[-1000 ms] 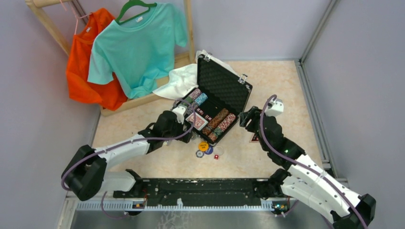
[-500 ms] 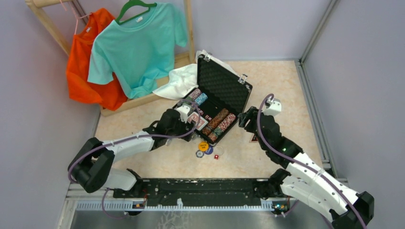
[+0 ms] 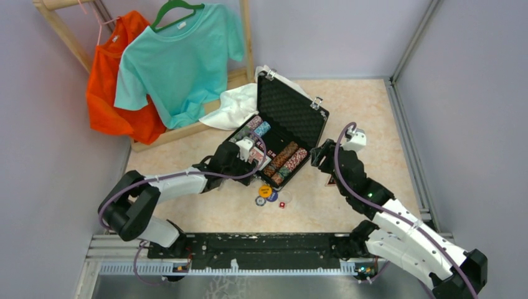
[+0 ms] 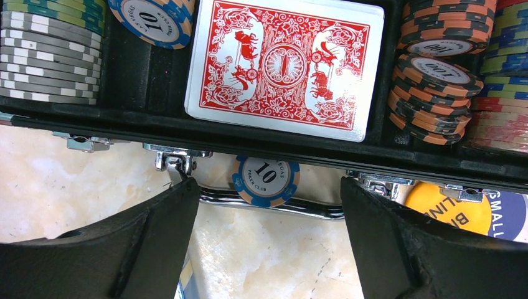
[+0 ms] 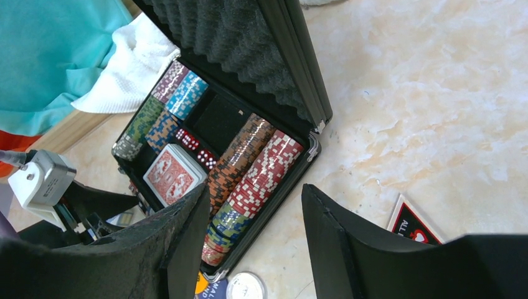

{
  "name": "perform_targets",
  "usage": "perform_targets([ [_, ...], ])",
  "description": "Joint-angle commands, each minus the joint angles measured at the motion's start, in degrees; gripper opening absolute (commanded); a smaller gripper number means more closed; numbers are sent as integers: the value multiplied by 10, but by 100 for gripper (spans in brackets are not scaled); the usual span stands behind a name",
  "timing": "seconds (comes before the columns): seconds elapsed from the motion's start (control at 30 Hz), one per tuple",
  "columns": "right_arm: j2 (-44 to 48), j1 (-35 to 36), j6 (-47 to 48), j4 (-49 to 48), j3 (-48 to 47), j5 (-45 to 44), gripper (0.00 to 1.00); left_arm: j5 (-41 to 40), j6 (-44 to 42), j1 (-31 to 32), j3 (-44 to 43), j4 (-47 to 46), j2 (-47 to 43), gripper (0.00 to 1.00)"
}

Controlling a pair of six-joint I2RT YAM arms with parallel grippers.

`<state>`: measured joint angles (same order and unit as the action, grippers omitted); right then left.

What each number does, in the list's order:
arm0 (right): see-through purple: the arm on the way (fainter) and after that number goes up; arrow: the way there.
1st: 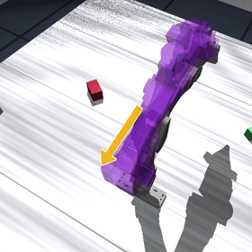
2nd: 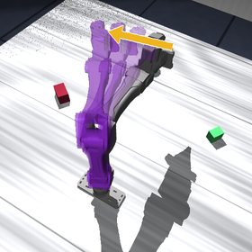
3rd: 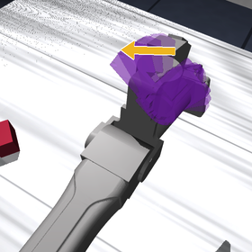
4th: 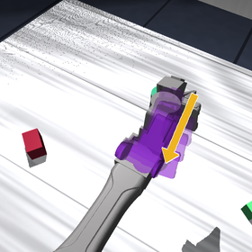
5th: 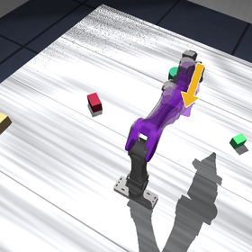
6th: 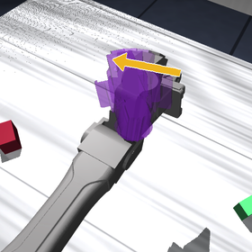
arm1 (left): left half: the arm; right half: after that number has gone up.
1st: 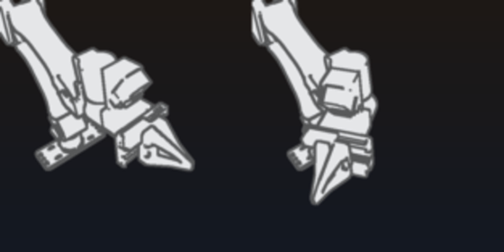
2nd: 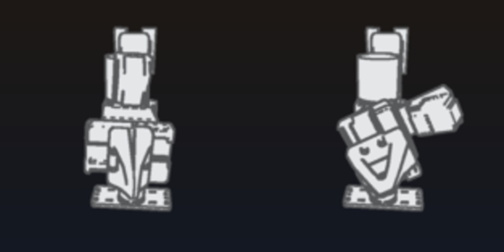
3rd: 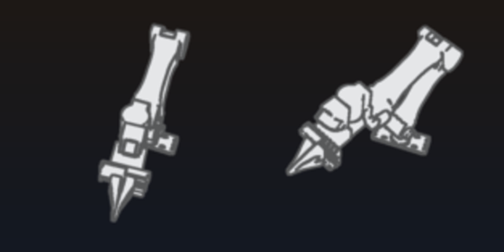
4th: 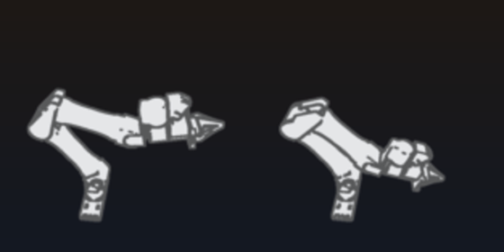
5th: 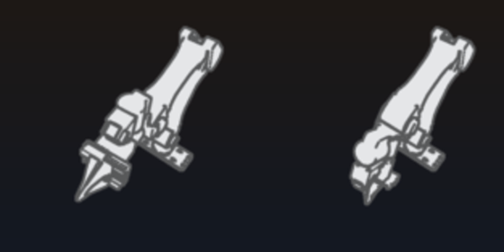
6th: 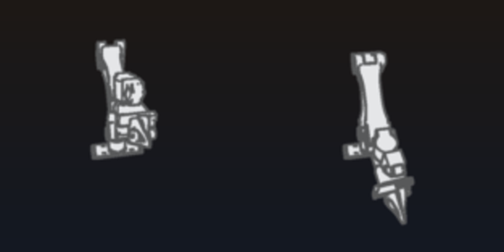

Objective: Pack up texas hold em set

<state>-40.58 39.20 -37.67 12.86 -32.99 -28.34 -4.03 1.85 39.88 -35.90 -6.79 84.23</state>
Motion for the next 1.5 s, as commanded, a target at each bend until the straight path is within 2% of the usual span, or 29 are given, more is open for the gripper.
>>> perform_targets([
  [0.0,0,-5,-3,-18,-10,-2,56,15,-19,3,-20,-32,18,93],
  [0.3,-3,-7,-6,-19,-8,-2,55,22,-16,3,-17,-20,10,90],
  [0.37,-3,-7,-6,-18,-7,-2,55,26,-14,3,-20,-19,17,72],
  [0.4,-3,-8,-7,-18,-7,-2,55,27,-12,3,-19,-22,21,70],
  [0.5,-3,-8,-8,-17,-7,-1,55,33,-6,3,-20,-29,35,70],
  [0.63,-3,-8,-8,-15,-8,-2,55,37,-3,3,-19,-33,46,76],
  [0.8,-6,-9,-10,-18,-7,1,55,36,-3,3,-17,-37,48,76],
  [1.03,-12,-9,-14,-19,-9,1,54,46,-3,3,-21,-33,63,65],
  [1.17,-13,-10,-17,-19,-8,1,54,51,0,3,-23,-29,67,63],
  [1.47,-12,-9,-19,-20,-7,3,54,58,6,3,-19,-19,60,48],
])
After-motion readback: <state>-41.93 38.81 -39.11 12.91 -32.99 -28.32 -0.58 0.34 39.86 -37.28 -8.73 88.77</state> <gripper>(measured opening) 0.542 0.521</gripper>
